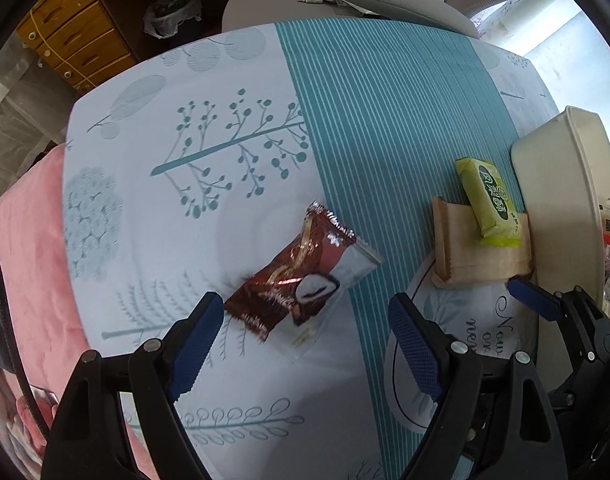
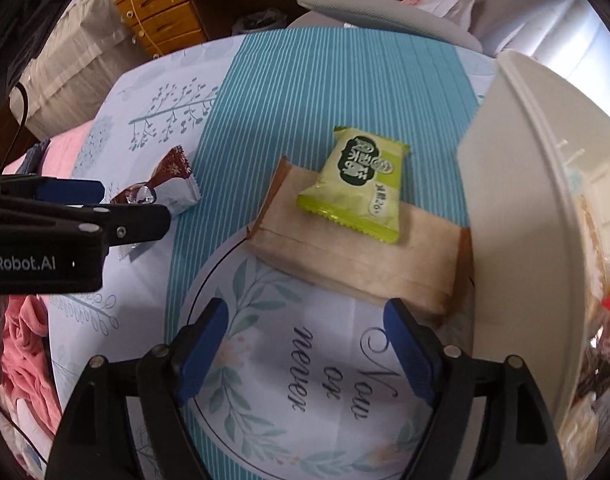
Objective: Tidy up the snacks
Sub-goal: 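Grasp the brown chocolate wrapper with the left tool, then grasp the tan paper wafer packet with the right tool while the left tool holds the chocolate wrapper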
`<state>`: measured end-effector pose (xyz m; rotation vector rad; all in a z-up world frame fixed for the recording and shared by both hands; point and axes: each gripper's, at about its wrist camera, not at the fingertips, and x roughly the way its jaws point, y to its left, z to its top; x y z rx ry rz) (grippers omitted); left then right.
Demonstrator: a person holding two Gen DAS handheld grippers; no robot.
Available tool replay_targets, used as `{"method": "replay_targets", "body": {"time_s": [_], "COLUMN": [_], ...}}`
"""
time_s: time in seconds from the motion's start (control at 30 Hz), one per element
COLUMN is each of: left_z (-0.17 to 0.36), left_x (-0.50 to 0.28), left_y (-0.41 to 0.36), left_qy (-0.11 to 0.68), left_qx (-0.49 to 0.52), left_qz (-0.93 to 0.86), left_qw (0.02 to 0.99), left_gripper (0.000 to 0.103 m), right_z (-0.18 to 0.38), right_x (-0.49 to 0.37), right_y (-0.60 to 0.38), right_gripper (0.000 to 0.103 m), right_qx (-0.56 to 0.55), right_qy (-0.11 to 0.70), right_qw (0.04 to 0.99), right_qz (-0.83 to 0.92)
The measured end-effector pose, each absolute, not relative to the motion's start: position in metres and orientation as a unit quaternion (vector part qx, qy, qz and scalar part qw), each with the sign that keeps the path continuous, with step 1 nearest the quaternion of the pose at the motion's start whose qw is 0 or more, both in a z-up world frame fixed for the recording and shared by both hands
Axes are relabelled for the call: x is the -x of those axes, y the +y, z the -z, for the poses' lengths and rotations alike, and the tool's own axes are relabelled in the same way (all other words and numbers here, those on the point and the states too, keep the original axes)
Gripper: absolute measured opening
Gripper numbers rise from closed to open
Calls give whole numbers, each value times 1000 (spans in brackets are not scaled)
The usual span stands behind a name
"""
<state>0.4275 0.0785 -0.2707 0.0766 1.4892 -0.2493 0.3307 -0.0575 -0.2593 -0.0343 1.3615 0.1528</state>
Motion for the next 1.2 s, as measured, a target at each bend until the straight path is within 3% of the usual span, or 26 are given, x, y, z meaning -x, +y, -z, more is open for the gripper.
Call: {"method": "replay_targets", "body": {"time_s": [0.37, 0.53, 0.63, 0.7, 1.07, 1.2], "left_z": [289, 286, 284, 281, 280, 279], "left_x": [-443, -446, -451, -454, -447, -440], "left_y": [72, 59, 55, 56, 78, 88], "left_qy": [682, 672, 662, 656, 656, 662], "left_qx": [-29, -39, -43, -42, -1, 15], "left_qz": [111, 104, 95, 90, 84, 76], "left_qw": [723, 732, 742, 748, 750, 746], "left_gripper": [82, 74, 60, 47, 42, 42], "right_z": [267, 270, 274, 276, 276, 274], "right_x": [-348, -351, -356, -357, -367, -372], "right_y": [-54, -53, -44, -42, -42, -44], "right_gripper": [90, 97, 103, 103, 102, 94], "right_qx": [51, 67, 75, 78, 75, 76], "right_qy": [621, 612, 609, 605, 609, 620], "right_qw": [778, 784, 785, 788, 786, 777], "right_qz": [-76, -83, -86, -81, -77, -76]}}
